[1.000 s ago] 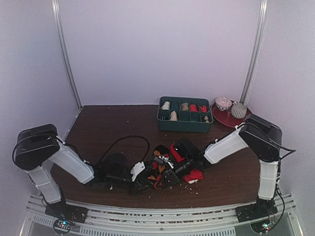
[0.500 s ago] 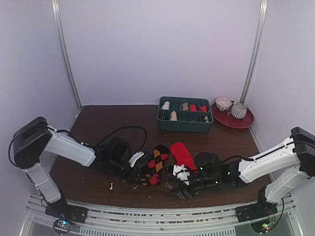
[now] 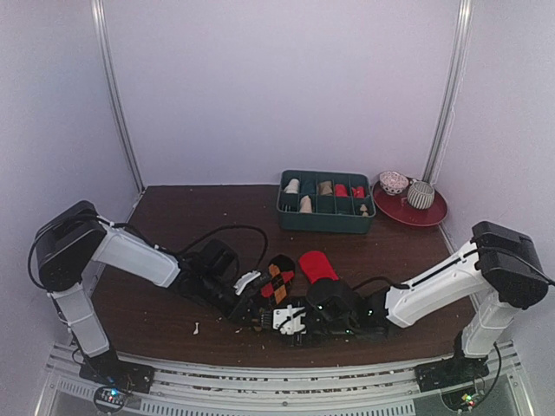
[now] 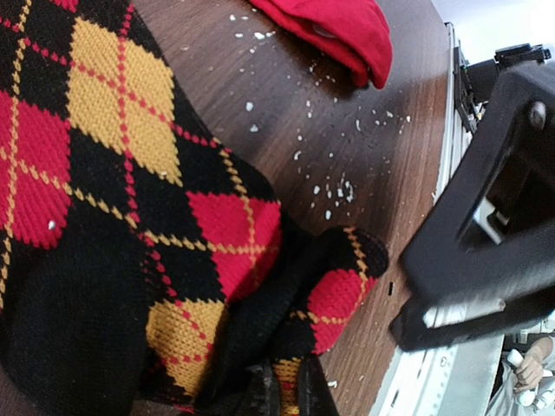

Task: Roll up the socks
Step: Roll a pair of socks at the center of the board.

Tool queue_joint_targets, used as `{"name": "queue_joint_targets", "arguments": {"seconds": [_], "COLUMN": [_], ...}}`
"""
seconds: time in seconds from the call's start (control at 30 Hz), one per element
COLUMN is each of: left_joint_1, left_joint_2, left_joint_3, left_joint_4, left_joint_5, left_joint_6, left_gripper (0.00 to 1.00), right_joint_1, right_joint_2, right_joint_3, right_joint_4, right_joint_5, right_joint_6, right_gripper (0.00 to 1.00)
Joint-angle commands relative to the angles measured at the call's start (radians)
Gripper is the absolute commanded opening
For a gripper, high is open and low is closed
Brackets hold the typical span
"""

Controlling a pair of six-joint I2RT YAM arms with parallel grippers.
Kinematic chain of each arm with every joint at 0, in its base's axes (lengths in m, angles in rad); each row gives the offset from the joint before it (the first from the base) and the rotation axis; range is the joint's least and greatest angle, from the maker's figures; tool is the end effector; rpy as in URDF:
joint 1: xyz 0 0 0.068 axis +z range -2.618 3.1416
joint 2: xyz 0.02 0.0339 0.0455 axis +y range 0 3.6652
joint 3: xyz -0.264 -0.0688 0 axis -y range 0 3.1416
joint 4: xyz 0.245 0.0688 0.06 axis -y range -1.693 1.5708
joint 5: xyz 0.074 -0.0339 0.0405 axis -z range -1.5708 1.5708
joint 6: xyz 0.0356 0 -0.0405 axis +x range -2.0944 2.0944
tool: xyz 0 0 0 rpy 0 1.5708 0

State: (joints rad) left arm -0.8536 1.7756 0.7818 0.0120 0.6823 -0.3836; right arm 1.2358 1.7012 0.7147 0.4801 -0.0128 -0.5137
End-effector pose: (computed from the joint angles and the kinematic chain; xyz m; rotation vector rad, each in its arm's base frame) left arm 0.1895 -0.2515 0.1149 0.9344 2.6224 -1.2875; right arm 0.1098 0.3169 0.1508 -1.6235 1.3462 0.4513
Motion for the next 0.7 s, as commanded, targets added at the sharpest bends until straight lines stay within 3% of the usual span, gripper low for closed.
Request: {"name": "queue_joint_targets", "arguments": {"seconds": [0.0,0.47,0.67], "left_joint_1": [-0.003,-0.002,-0.002], "left_joint_2": [0.038,0.030,0.003], "left_joint_3": [-0.015,-0.021,-0.016], "left_joint_4": [-0.102,-0.103,-0.099], "left_joint_5": [-0.028,-0.020,-0.022], "left_joint_6": [0.024,0.032,0.045], "left_gripper": [0.00,0.00,0.00], "right_joint_1": [0.016,0.014,-0.022], "right_joint_2": [0.055,0.181,0.211], "right_joint_3": [0.046,0.059,0.085], "right_joint_4": [-0.035,-0.024,-0.090], "right_joint_5": [-0.008,0.095,0.001], "right_joint_6": [-0.027,0.032,0.135], "right_gripper": [0.61,0.44,0.19]}}
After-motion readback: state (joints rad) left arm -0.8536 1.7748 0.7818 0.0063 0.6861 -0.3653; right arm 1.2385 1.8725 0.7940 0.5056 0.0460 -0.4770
